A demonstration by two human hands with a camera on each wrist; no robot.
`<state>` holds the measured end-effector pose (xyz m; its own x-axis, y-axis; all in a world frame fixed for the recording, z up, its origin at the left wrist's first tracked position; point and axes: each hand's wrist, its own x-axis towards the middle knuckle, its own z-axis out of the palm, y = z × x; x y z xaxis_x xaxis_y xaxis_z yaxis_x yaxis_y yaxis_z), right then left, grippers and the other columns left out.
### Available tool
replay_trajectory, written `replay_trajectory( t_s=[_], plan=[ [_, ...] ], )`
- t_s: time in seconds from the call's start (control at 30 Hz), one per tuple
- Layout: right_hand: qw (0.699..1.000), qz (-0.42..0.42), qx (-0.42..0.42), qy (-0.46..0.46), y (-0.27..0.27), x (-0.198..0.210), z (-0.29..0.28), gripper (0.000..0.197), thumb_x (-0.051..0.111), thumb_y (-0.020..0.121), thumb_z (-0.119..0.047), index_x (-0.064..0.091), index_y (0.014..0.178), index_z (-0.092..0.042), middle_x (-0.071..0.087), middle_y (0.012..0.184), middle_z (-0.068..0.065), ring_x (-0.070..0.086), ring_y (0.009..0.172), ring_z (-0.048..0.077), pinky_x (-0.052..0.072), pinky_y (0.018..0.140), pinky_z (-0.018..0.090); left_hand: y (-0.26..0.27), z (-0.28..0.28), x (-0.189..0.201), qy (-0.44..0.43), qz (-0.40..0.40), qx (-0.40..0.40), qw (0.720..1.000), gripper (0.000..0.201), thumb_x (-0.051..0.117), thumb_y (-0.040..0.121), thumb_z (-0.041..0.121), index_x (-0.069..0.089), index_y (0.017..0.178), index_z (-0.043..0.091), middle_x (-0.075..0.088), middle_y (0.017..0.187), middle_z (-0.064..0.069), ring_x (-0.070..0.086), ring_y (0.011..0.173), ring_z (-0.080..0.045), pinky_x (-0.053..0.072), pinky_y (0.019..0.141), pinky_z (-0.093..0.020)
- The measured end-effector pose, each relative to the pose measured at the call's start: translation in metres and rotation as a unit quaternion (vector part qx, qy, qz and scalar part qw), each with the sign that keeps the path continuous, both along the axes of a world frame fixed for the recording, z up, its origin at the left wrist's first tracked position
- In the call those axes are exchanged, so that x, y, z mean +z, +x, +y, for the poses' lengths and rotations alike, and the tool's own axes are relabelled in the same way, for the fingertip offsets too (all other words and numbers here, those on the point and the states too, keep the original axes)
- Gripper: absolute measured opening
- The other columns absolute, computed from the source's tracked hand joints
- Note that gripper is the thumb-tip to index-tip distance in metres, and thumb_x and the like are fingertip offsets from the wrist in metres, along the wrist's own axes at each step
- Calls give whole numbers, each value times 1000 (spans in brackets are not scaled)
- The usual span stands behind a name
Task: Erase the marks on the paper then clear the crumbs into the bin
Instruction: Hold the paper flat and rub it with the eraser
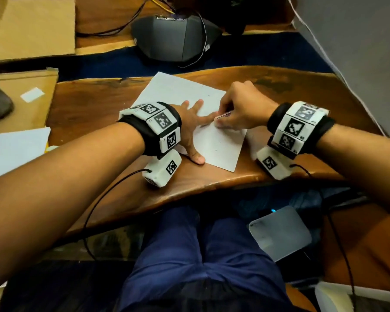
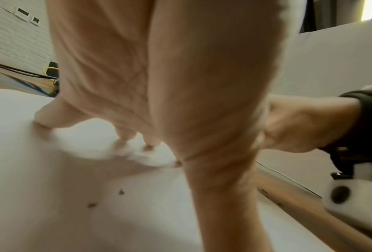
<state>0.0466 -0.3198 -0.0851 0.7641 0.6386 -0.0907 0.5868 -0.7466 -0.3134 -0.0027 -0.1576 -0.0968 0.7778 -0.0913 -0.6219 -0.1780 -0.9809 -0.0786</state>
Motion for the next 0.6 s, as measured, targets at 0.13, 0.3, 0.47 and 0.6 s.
replay_trajectory(
  t_s=[0.13, 0.3, 0.47, 0.6],
  plan=[
    [992, 62, 108, -16, -57, -2, 6, 17, 78, 76, -24, 66, 64, -19, 62, 62, -8, 57, 58, 9, 45, 53, 23, -4, -8, 7, -6, -12, 5, 1000, 139, 80, 60, 65, -21, 151, 35, -27, 160, -9, -11, 149, -38, 13, 117, -61],
    [1000, 16, 19, -8, -6, 3, -2, 16, 81, 79, -28, 77, 79, -12, 72, 75, 0, 64, 69, 11, 56, 61, 29, 3, -7, 5, 13, 14, 4, 1000, 149, 72, 33, 79, -23, 145, 52, -32, 158, -3, -16, 148, -39, 13, 115, -66],
    [995, 37, 96, -19, -47, -4, 6, 10, 79, 76, -23, 75, 74, -14, 69, 70, -2, 62, 63, 12, 51, 57, 28, 5, -7, 1, 7, 8, -7, 1000, 144, 80, 46, 73, -13, 151, 44, -34, 157, -5, -17, 147, -40, 14, 115, -66],
    [997, 52, 62, -11, -18, 0, 2, 15, 81, 78, -29, 77, 77, -15, 71, 72, -5, 61, 65, 6, 48, 58, 24, 8, -7, 1, 8, 19, 1, 1000, 148, 77, 37, 76, -18, 147, 51, -35, 157, -4, -18, 147, -40, 12, 114, -67]
  ],
)
